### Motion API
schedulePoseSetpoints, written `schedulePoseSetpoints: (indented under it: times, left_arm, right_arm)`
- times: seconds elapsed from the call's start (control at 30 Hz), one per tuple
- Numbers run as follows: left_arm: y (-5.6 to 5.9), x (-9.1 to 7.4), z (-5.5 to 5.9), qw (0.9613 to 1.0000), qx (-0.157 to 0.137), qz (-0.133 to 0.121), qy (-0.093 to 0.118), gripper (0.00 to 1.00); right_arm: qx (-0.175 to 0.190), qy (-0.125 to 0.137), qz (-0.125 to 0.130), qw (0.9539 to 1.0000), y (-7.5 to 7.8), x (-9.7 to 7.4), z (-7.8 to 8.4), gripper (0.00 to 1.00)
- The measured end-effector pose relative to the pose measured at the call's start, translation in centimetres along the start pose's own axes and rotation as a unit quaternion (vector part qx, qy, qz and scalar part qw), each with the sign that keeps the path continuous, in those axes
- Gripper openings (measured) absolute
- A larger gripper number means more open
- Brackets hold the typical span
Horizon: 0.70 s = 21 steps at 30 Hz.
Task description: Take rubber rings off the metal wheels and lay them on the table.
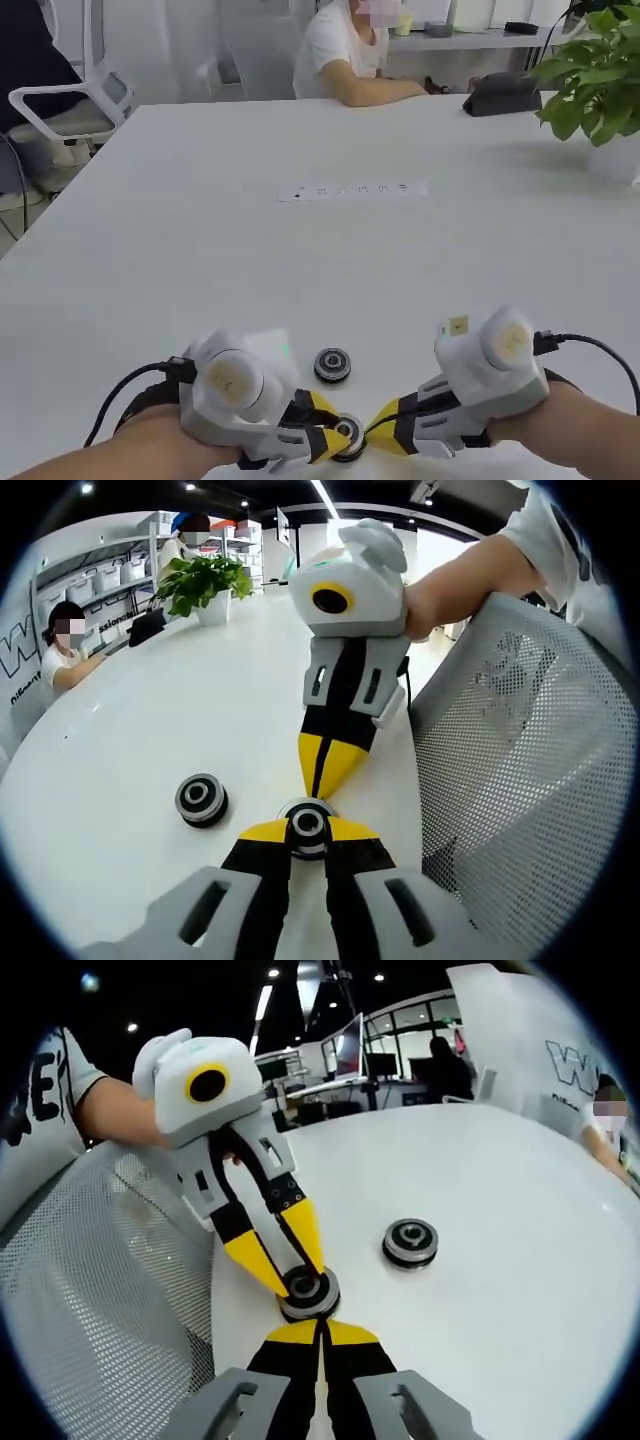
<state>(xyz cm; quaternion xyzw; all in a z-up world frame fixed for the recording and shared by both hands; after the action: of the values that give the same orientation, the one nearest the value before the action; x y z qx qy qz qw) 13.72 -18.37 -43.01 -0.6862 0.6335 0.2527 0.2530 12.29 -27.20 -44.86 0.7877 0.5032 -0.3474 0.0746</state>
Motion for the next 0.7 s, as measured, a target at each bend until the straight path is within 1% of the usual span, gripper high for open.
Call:
schedulePoseSetpoints:
  times: [0.07,0.13,0.23,0.3,0.33,0.4,0.5,0.6,0.7]
  left_arm:
    - [0.0,0.0,0.0,1.0,0.0,0.0,0.0,0.07]
    - [0.01,0.01,0.0,1.0,0.0,0.0,-0.001,0.07]
    - [0.04,0.01,-0.02,1.0,-0.001,-0.002,-0.001,0.07]
    - [0.06,0.03,-0.04,1.0,-0.001,-0.002,-0.001,0.07]
    - [0.07,0.04,-0.05,1.0,-0.001,-0.003,-0.002,0.07]
    - [0.08,0.06,-0.08,1.0,-0.001,-0.004,-0.002,0.07]
    - [0.11,0.13,-0.16,1.0,-0.001,-0.007,-0.005,0.07]
    - [0.13,0.15,-0.19,0.9999,-0.002,-0.011,-0.005,0.07]
    - [0.14,0.16,-0.21,0.9999,-0.003,-0.013,-0.007,0.07]
  right_arm:
    - [0.013,0.006,-0.002,0.9999,0.04,-0.08,0.03,0.0]
    - [0.036,0.012,-0.005,0.9993,0.05,-0.12,0.02,0.0]
    - [0.074,0.019,-0.007,0.9971,0.19,-0.16,0.06,0.0]
    - [0.102,0.03,-0.007,0.9944,0.32,-0.22,-0.02,0.0]
    - [0.124,0.039,-0.008,0.9915,0.47,-0.26,-0.11,0.0]
    - [0.146,0.058,-0.015,0.9874,0.61,-0.39,-0.47,0.0]
    - [0.151,0.056,-0.016,0.9868,0.53,-0.45,-0.35,0.0]
    - [0.164,0.065,-0.023,0.9841,0.34,-0.46,-0.54,0.0]
    - [0.16,0.062,-0.02,0.985,0.31,-0.5,-0.57,0.0]
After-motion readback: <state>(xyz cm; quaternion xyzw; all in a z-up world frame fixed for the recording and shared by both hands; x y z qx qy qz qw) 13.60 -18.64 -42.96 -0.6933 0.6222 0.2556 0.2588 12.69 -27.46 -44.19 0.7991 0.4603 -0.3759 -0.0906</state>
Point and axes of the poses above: the centre of the closed fingertips' face, and the gripper's own axes: x roughly forward along the fingers, y roughly to its right, z roughly out of its underside, the point moved 5 cm from there along -x, roughly backward along the fingers, and after that the axes turned 2 degrees about -y, right-handed, at the moved point
